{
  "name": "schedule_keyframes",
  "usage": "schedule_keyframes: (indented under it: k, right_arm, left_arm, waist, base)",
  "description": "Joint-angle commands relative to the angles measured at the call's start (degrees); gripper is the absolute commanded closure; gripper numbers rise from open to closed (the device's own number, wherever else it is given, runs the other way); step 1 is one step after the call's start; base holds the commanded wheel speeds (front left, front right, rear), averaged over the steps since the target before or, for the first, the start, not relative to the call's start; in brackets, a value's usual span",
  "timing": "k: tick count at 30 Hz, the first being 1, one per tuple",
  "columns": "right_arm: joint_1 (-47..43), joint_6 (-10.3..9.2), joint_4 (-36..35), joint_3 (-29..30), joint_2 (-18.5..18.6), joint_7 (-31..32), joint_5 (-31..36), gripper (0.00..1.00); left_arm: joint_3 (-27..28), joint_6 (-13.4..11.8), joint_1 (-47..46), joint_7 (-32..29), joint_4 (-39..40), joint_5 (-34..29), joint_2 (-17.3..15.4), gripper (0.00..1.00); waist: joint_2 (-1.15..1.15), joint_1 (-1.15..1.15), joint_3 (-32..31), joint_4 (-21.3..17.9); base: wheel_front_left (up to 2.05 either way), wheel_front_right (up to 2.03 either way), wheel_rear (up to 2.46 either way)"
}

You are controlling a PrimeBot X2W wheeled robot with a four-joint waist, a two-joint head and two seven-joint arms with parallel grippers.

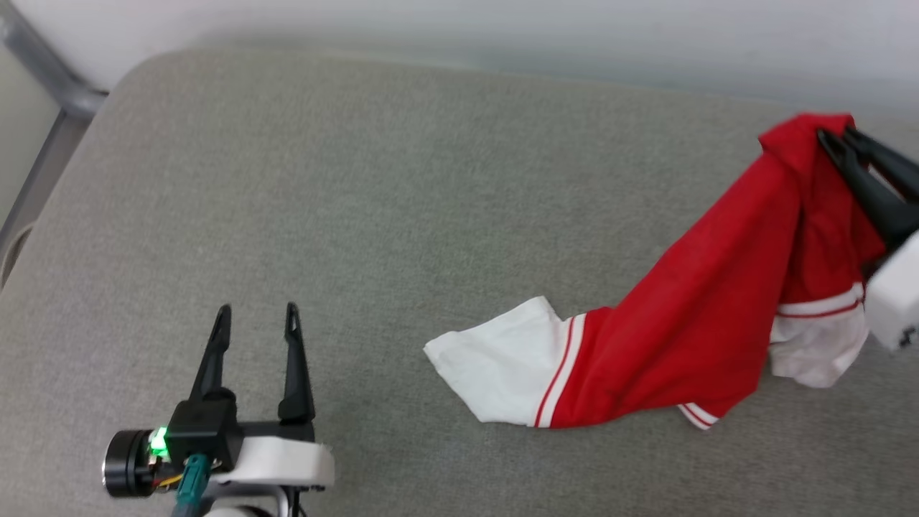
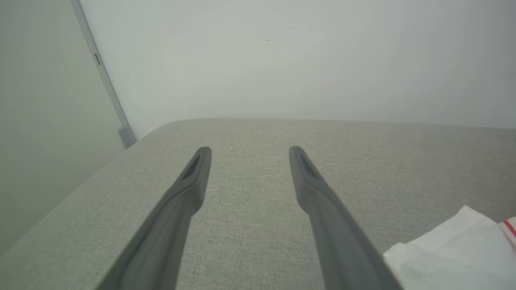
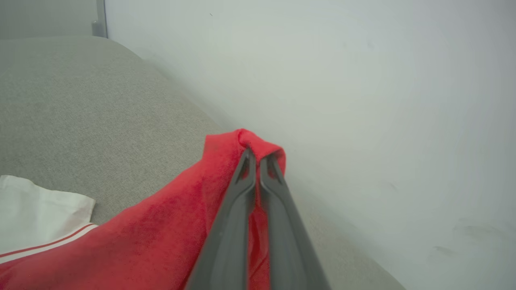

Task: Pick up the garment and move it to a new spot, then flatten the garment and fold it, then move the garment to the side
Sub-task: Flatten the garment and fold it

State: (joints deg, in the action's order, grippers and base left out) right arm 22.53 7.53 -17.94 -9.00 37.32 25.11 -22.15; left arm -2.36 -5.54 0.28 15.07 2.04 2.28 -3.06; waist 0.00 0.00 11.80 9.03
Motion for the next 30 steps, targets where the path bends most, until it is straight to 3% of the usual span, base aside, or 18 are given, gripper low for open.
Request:
schedule_keyframes:
  k: [1, 8, 16, 23, 30]
  right_arm:
    - [3.6, -0.08, 1.8, -2.4, 1.3, -0.2, 0.6, 1.0]
    - [23.8, -0.08, 14.6, -19.1, 2.7, 1.1, -1.0, 1.0]
    - [44.3, -0.08, 33.6, -40.4, -3.3, 2.4, -3.6, 1.0]
    - [53.2, -0.08, 46.9, -58.8, -6.7, 4.1, -10.3, 1.0]
    - [55.2, -0.06, 53.8, -64.2, -8.0, 5.0, -16.7, 1.0]
  left_arm:
    - [-0.4, 0.2, -1.4, 0.1, 0.0, 0.2, 0.1, 0.0]
    - [-4.0, -1.1, -5.9, 0.1, 0.5, 1.6, 0.2, 0.0]
    - [-7.5, -3.0, -9.8, 0.1, 0.5, 4.2, 0.2, 0.0]
    - [-10.1, -4.5, -12.0, 0.1, 0.4, 6.0, 0.2, 0.0]
    - [-10.3, -5.1, -12.7, 0.1, -0.1, 6.3, 0.2, 0.0]
  waist:
    - [0.0, 0.0, 3.0, 2.2]
    - [0.0, 0.0, 9.5, 6.5]
    - [0.0, 0.0, 15.4, 10.0]
    - [0.0, 0.0, 18.3, 12.6]
    - [0.0, 0.0, 18.6, 13.0]
  base:
    - [0.0, 0.0, 0.0]
    - [0.0, 0.0, 0.0]
    - [0.0, 0.0, 0.0]
    - [0.0, 0.0, 0.0]
    - [0.0, 0.0, 0.0]
